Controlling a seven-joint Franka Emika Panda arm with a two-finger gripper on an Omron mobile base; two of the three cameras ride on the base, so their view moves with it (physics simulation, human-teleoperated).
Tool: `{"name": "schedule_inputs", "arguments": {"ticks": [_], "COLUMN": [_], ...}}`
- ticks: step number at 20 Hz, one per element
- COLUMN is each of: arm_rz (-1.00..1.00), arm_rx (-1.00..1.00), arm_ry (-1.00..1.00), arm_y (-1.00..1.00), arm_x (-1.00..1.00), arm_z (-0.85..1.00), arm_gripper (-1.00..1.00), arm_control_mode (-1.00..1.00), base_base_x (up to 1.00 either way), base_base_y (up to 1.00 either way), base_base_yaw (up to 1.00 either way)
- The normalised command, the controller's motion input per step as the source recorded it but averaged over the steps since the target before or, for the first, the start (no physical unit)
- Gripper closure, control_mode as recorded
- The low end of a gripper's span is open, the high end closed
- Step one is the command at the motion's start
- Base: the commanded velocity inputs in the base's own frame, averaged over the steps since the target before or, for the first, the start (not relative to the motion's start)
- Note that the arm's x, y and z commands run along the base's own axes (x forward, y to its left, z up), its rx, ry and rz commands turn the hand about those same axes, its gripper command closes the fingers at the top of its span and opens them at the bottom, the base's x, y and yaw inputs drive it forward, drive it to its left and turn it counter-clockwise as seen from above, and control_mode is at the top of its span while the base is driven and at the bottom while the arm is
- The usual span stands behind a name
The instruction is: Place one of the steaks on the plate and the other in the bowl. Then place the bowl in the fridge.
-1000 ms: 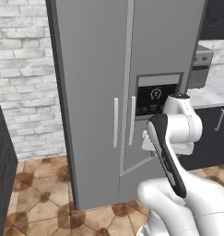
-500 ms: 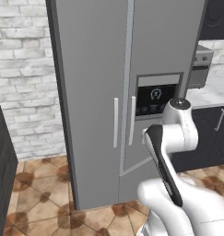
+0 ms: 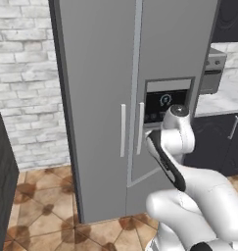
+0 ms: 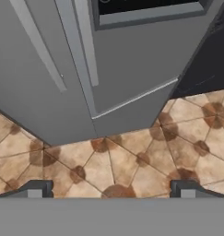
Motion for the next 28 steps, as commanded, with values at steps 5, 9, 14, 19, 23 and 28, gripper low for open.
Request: {"name": "schedule_inputs", "arguments": {"ticks": [5,9,14,19,23,28], "arm_rz": [0.07,0.01,0.00,0.01,0.03,0.03], "arm_rx": [0.00,-0.04,0.00,0.00,0.00,0.00], "arm_ry": [-0.01,0.03,-0.03,-0.07,-0.16,-0.18], "arm_y": [0.00,0.00,0.00,0.00,0.00,0.00], "arm_x": [0.92,0.84,0.51,0.34,0.17,0.08], "arm_z": [-0.04,0.00,0.00,-0.02,-0.15,-0.21], "arm_gripper": [-1.00,-1.00,-1.00,-1.00,-1.00,-1.00], "arm_control_mode": [-1.00,-1.00,-1.00,-1.00,-1.00,-1.00], "base_base_x": [0.00,0.00,0.00,0.00,0.00,0.00], "base_base_y": [0.00,0.00,0.00,0.00,0.00,0.00], "base_base_yaw": [0.00,0.00,0.00,0.00,0.00,0.00]}}
